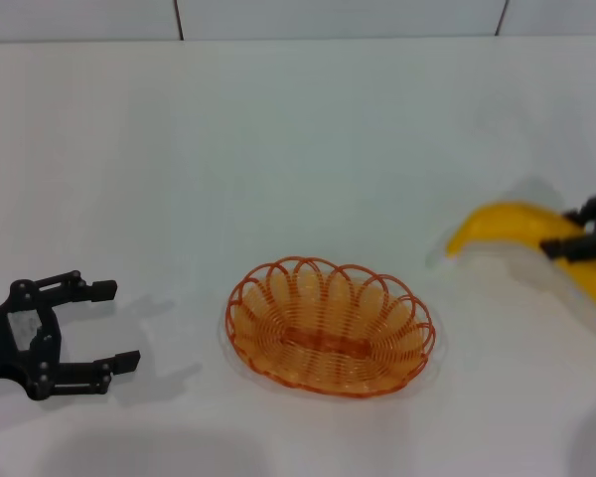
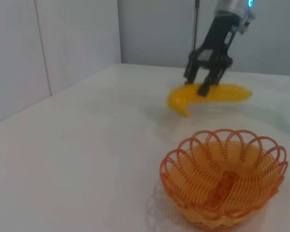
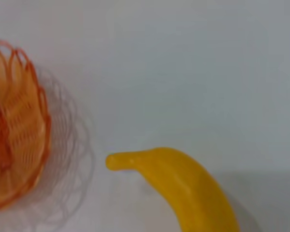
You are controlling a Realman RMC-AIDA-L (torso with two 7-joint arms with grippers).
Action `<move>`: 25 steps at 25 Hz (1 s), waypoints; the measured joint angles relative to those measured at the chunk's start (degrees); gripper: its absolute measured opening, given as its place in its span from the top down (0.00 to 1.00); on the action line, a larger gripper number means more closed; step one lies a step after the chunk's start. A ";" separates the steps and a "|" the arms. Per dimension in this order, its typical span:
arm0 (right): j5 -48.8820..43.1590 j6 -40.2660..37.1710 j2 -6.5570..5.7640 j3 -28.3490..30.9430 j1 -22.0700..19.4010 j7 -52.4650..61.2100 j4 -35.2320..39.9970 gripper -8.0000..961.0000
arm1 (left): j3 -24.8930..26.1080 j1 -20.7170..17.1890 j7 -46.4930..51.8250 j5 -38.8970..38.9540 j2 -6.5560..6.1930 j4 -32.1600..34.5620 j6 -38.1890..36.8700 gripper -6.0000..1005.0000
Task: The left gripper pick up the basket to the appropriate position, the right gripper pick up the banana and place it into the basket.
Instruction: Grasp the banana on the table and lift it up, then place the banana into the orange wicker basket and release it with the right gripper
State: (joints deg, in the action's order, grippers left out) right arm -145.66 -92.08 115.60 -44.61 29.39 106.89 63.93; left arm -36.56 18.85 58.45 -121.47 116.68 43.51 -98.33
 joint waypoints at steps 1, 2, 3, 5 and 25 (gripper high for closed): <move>1.00 -0.89 -0.04 1.34 0.08 0.25 1.57 0.48 | 0.00 -0.03 0.00 0.01 -0.01 0.00 0.02 0.13; 2.25 -2.01 -0.04 2.65 0.15 0.46 3.01 0.48 | 0.00 -0.04 0.00 0.01 -0.01 0.00 0.04 0.13; 3.76 -3.02 -0.13 3.75 0.22 0.66 4.25 0.48 | 0.00 -0.04 0.00 0.01 -0.02 0.00 0.04 0.13; 8.85 -6.06 -0.30 5.56 0.25 0.81 6.22 0.48 | 0.00 -0.05 0.00 0.01 -0.04 0.00 0.06 0.13; 45.15 -10.37 0.33 -19.69 5.01 -4.38 -9.27 0.47 | 0.00 1.29 0.00 0.00 0.21 -0.51 0.07 0.13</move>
State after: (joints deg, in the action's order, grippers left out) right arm -100.51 -102.45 115.93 -64.30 34.40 102.51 54.66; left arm -36.56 20.14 58.45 -121.47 116.89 43.00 -98.26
